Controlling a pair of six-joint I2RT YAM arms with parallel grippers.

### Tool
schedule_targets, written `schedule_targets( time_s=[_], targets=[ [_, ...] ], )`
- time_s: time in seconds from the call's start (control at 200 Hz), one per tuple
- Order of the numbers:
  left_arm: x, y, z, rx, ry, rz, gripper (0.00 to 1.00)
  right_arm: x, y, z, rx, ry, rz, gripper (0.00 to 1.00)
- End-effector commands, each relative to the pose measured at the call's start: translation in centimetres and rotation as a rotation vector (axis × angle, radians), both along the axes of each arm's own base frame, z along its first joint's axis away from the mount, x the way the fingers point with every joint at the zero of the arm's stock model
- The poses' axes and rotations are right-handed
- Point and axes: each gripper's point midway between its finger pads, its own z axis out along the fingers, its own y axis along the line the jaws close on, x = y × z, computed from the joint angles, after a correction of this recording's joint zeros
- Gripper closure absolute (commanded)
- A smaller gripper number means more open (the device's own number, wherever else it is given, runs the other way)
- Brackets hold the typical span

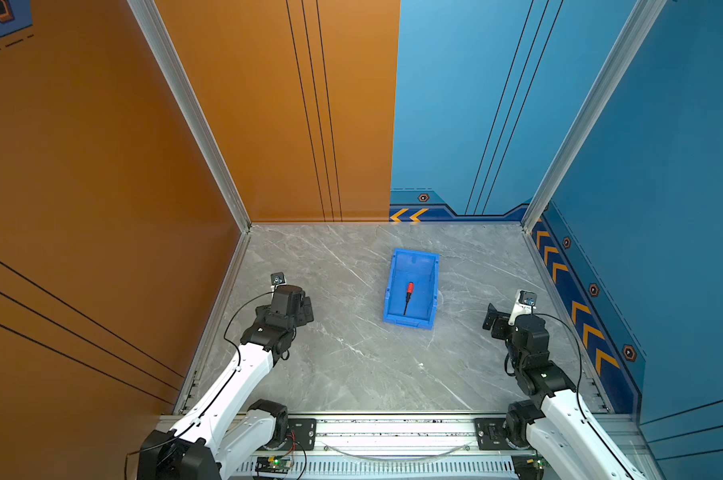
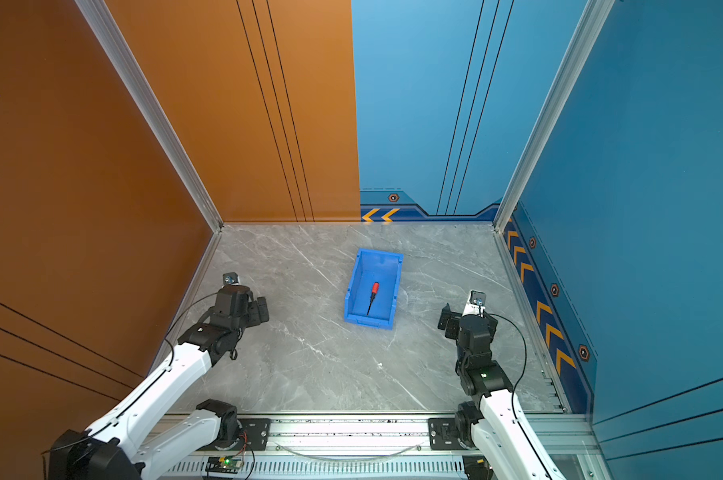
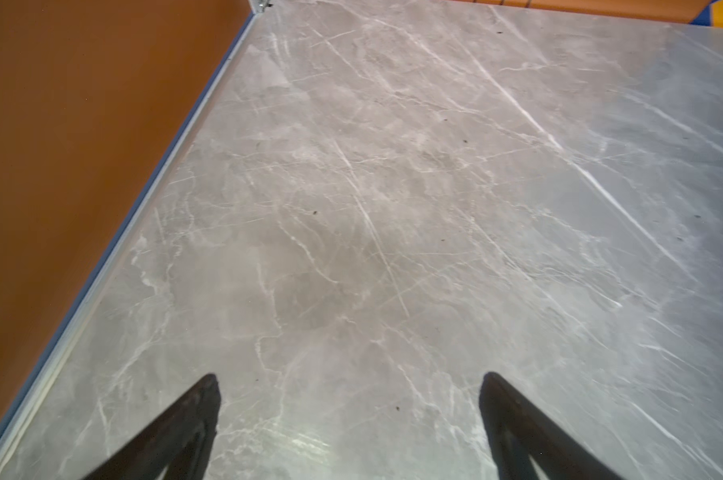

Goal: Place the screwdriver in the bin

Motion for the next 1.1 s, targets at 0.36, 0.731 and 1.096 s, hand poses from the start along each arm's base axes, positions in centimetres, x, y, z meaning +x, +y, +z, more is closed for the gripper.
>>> schedule_targets(
  time_s=[0.36, 0.731, 1.096],
  targets=[
    [4.5, 1.2, -1.9, 0.153, -0.193, -0.121, 0.02, 5.9, 0.3, -2.3, 0.028, -0.027, 0.096, 0.0],
    [6.5, 1.4, -2.4, 0.131, -0.29, -0.125, 0.02, 10.5, -0.1, -2.7, 0.015, -0.066, 0.109, 0.0],
    [9.5, 1.2, -3.8, 0.126, -0.311, -0.142, 0.02, 10.9, -0.5, -4.7, 0.035, -0.106, 0.106, 0.0]
  ],
)
